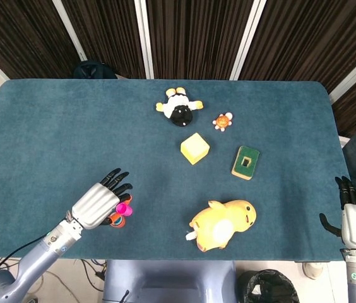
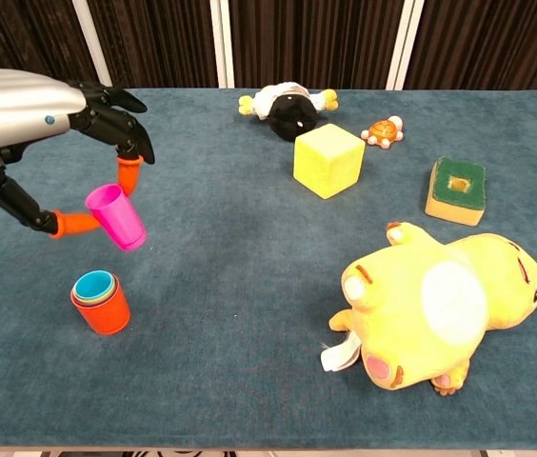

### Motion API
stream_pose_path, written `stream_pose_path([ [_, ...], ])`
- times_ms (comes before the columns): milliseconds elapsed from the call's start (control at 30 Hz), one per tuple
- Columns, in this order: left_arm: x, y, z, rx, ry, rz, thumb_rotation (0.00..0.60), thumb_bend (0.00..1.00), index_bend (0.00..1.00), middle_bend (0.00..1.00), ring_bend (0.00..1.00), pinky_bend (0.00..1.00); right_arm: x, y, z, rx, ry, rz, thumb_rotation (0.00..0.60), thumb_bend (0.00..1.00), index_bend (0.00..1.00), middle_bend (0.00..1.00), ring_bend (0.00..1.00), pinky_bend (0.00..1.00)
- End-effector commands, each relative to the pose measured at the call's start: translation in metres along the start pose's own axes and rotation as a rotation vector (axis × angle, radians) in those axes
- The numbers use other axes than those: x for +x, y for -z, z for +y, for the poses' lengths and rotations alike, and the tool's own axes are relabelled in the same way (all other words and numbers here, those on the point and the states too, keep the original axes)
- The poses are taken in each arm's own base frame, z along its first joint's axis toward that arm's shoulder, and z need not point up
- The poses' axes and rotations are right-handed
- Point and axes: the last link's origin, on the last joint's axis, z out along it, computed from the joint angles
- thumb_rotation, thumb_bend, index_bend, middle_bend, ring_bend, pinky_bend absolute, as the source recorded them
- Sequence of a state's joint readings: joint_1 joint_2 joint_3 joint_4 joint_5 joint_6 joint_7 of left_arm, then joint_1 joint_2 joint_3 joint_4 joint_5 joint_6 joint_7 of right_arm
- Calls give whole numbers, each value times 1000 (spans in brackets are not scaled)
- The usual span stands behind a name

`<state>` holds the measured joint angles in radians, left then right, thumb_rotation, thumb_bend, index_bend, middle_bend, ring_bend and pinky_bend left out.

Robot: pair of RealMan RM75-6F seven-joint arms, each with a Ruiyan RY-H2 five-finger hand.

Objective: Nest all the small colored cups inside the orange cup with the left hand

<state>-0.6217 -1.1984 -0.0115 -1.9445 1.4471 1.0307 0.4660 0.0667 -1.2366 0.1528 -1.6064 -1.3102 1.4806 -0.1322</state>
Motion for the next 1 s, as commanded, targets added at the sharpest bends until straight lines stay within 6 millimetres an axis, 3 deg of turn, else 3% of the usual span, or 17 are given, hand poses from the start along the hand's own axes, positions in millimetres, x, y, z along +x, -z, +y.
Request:
stream_pose_path([
  [33, -3, 4, 3, -5, -17, -18, 600, 315, 507, 244, 0, 4, 0, 0, 0, 0, 0, -3, 600, 341, 73, 84, 199, 96],
  [1000, -35, 21, -10, 43, -59, -85, 600, 315, 503, 241, 0, 3, 1, -2, 0, -10, -2, 6, 600, 341, 72, 84, 199, 97],
])
